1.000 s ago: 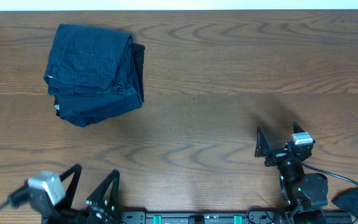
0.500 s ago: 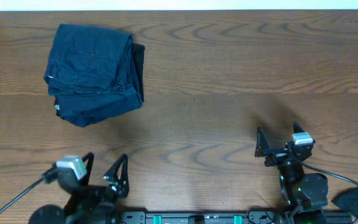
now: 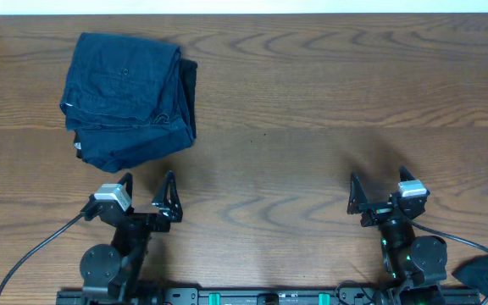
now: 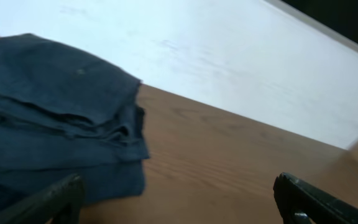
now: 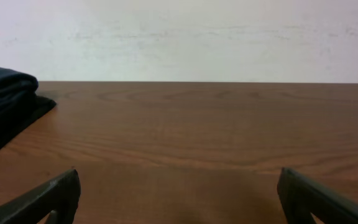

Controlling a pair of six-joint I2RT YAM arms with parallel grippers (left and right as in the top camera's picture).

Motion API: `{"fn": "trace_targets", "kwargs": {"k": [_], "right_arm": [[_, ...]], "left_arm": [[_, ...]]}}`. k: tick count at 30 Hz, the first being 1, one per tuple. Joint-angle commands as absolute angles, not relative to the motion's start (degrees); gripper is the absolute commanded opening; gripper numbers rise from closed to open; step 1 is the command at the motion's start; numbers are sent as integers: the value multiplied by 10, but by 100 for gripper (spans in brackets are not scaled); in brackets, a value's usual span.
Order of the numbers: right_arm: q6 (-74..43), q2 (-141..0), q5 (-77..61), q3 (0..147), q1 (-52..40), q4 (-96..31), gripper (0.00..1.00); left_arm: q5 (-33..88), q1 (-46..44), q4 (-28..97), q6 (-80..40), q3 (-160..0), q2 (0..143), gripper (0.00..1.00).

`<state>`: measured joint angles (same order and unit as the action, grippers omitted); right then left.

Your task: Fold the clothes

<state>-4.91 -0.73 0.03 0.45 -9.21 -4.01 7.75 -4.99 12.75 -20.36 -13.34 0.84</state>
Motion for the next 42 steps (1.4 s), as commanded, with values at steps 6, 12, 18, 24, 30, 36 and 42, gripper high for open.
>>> {"fn": "trace_targets", "kwargs": {"k": [6,12,18,24,30,36,42], "right_arm": [[-40,-4,6,3,-86,-42,99],[-40,-4,6,3,-86,-42,99],[-40,-4,6,3,-86,-43,99],[-40,-4,6,3,-86,-42,99],[-40,-4,6,3,-86,-43,99],[-40,-4,6,3,-86,-43,99],[-40,-4,6,3,-86,-42,99]], "left_arm": [[14,-52,89,-164,-70,1,98],[14,-52,76,-105,-46,1,98],[14,-52,76,-63,-34,1,98],[15,-52,73,-8,-18,1,98],[15,-52,72,65,-18,1,98],[15,-52,72,105,-18,1,98],[15,-52,72,101,-18,1,98]]}}
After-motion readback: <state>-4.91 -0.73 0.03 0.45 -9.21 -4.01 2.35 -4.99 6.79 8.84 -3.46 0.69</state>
